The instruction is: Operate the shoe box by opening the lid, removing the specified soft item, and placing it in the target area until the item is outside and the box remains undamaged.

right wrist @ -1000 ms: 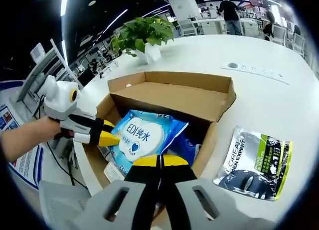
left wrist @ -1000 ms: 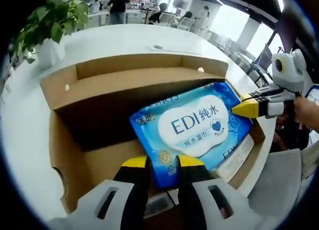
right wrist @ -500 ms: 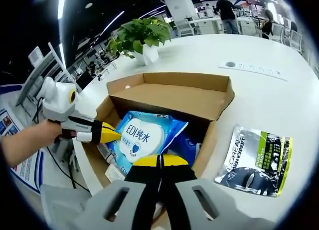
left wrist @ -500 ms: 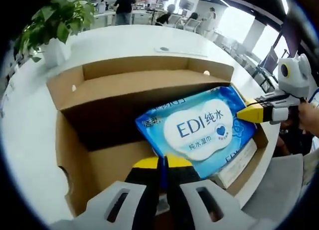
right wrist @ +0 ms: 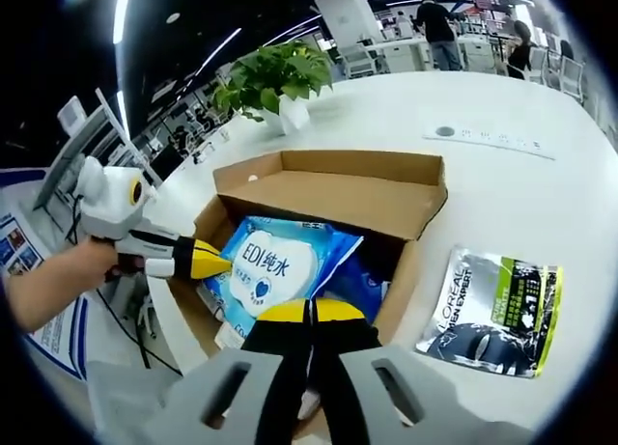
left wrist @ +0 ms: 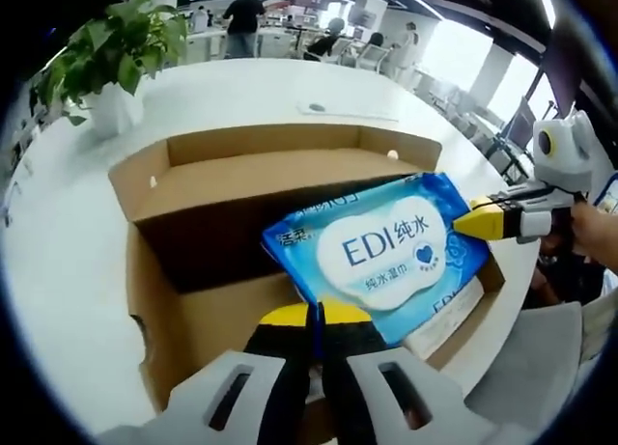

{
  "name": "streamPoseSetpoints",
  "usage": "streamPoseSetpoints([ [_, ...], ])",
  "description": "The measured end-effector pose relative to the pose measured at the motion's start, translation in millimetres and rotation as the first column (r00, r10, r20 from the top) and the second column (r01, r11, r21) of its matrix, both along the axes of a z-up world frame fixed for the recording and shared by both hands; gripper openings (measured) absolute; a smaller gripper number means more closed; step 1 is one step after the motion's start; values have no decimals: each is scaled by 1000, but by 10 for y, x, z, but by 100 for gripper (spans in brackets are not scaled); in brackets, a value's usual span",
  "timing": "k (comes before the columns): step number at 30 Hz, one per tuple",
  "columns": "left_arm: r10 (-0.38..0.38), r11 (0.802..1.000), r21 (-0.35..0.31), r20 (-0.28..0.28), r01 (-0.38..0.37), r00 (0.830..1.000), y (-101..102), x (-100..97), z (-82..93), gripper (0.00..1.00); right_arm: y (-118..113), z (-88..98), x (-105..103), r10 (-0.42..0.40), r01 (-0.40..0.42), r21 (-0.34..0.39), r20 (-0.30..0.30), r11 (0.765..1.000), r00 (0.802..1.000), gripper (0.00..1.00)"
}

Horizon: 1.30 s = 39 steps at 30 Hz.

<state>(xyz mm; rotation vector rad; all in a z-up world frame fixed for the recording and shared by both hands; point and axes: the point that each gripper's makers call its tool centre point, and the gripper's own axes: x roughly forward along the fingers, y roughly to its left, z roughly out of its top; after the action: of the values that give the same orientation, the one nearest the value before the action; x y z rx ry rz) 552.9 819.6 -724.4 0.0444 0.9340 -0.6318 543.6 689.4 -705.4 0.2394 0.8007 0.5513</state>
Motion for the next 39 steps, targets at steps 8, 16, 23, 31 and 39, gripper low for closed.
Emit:
streamPoseSetpoints([
  [8, -1, 1000, -18, 0, 1, 1000, -54, -61, 144, 0, -74, 121, -57, -13, 13, 31, 2, 999, 1000, 0],
  [16, -1, 999, -39, 2, 2, 1000, -152, -141, 250, 0, -180, 217, -128, -23, 23, 46, 4, 999, 1000, 0],
  [23, -9, 998, -59, 12, 10, 1000, -305, -172, 350, 0, -340, 296, -186, -42, 42, 54, 9, 998, 999, 0],
  [31, -35, 996, -77, 15, 36, 999, -557, -183, 410, 0, -595, 327, -234, -76, 75, 57, 6, 996, 997, 0],
  [39, -56, 995, -82, 19, 58, 998, -779, -148, 428, 0, -826, 354, -257, -105, 105, 64, 0, 992, 994, 0],
])
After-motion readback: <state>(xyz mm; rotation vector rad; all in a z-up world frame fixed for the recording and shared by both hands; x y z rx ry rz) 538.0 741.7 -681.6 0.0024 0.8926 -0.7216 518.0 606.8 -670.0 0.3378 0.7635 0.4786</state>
